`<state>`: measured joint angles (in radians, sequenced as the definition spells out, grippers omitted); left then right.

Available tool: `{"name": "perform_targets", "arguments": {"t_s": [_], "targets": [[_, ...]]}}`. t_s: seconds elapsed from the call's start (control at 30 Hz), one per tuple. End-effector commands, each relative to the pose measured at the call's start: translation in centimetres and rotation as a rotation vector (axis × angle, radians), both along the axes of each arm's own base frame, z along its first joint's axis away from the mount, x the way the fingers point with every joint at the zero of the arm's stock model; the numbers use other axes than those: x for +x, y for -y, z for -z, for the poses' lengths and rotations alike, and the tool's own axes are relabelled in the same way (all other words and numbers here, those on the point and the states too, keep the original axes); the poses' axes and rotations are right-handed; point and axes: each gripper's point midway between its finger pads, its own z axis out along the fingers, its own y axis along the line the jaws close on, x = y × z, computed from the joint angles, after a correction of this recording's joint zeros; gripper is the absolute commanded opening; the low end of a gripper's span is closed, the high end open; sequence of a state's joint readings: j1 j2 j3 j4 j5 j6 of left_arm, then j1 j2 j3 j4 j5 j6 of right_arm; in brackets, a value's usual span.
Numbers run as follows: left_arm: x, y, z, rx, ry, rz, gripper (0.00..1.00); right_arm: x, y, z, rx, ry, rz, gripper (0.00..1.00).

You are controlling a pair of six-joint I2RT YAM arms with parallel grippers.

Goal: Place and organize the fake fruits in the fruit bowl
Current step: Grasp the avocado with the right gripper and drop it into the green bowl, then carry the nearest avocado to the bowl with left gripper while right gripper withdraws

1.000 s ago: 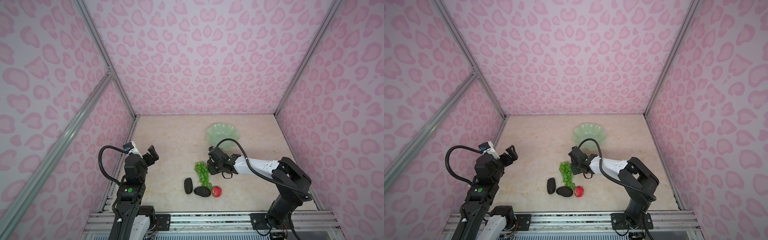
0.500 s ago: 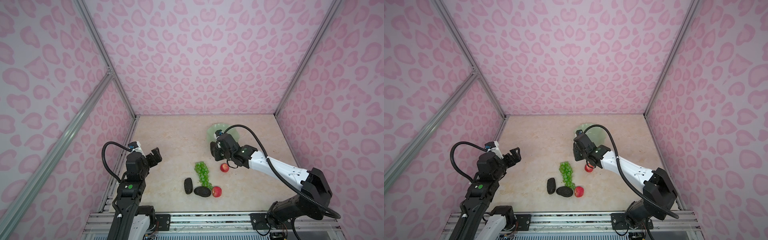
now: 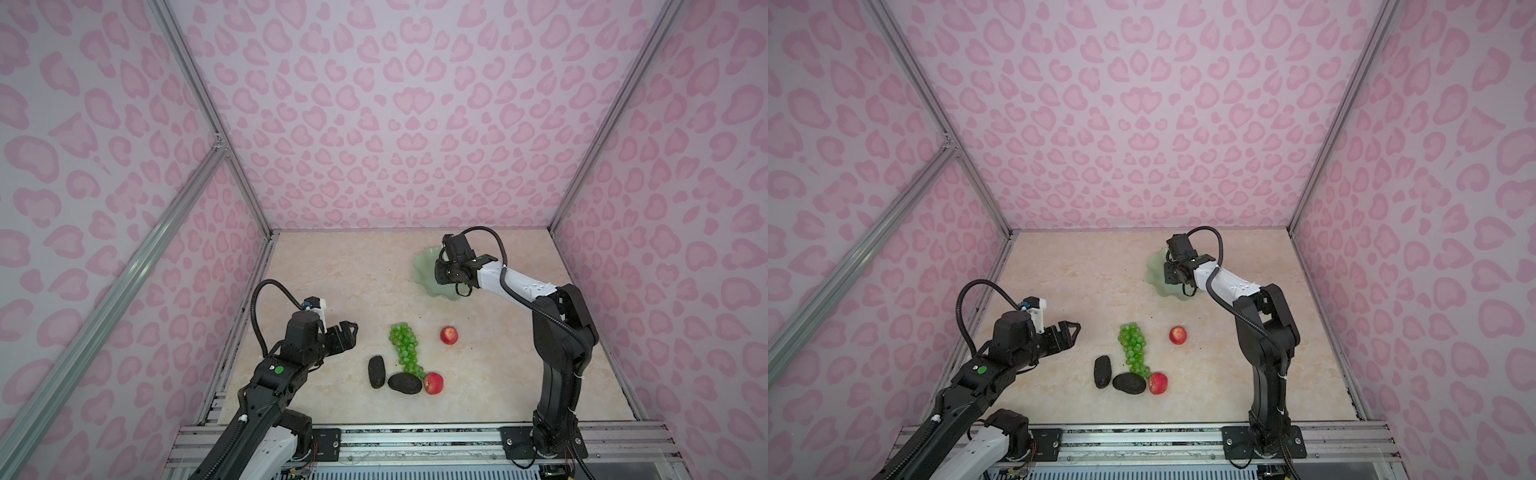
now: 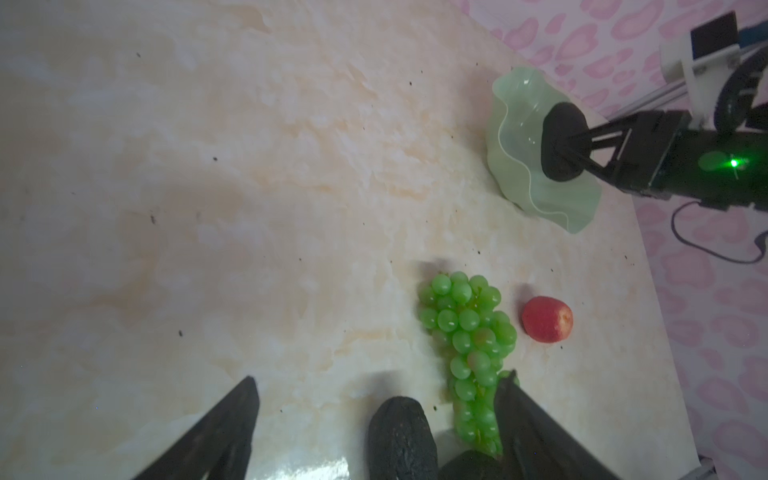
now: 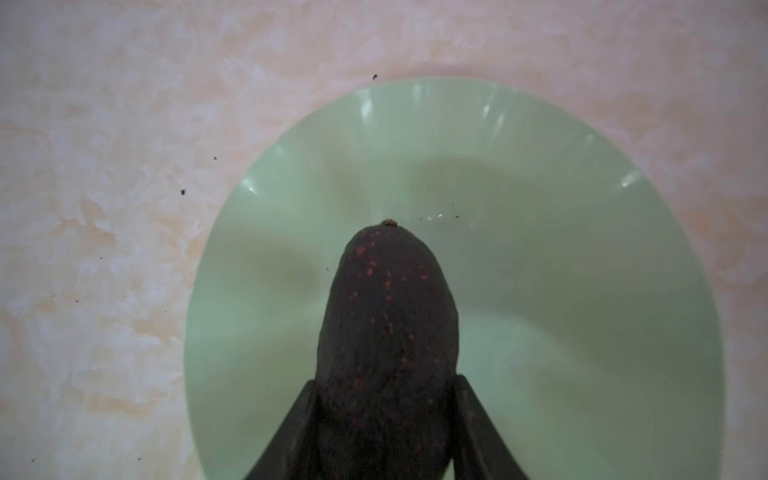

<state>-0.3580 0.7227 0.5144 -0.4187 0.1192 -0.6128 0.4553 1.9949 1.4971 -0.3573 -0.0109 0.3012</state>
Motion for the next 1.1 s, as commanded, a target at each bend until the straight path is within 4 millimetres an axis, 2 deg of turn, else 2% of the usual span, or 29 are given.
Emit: {"name": "perform_targets", "arguments": {"t_s": [0.0,0.1,0.2,0.3,0.37,0.47,0.6,0.67,0.8,0.93,1.07], "targets": [[-1.2,0.9,2.0,-0.007,-0.066,-0.008,0.89,1.0,-0.9,1.4,0.009,-0.014,-0.032,0.35],[-2.4,1.9,3.7,0.006,-0.112,0.024,0.89,1.2,-1.1,2.8,0.016,-0.039,-0.025,0.4],[-3.0,2.7,4.4,0.006,-0.132,0.046,0.89,1.3,-1.0,3.6,0.02,-0.054,-0.013,0.48],[-3.2,3.3,4.7,0.02,-0.136,0.066,0.89,1.5,-0.6,4.0,0.027,-0.067,-0.002,0.56],[-3.3,3.7,5.0,0.035,-0.144,0.079,0.9,1.7,-0.1,3.6,0.041,-0.064,0.008,0.59],[-3.1,4.5,5.4,0.049,-0.153,0.099,0.9,2.0,0.3,1.2,0.072,-0.019,0.012,0.65],[-2.9,5.9,6.0,0.076,-0.171,0.136,0.9,1.9,1.3,-4.0,0.104,0.085,0.021,0.76],[-3.0,6.5,6.4,0.097,-0.189,0.155,0.9,1.5,1.9,-6.5,0.127,0.133,0.032,0.79],[-3.1,7.2,8.1,0.14,-0.248,0.171,0.89,-0.1,3.3,-9.3,0.155,0.182,0.054,0.82],[-3.3,8.2,9.4,0.164,-0.294,0.194,0.83,-1.8,4.3,-10.8,0.176,0.211,0.073,0.82],[-3.7,8.6,10.3,0.199,-0.332,0.213,0.7,-3.1,5.7,-11.3,0.19,0.221,0.099,0.83]]}}
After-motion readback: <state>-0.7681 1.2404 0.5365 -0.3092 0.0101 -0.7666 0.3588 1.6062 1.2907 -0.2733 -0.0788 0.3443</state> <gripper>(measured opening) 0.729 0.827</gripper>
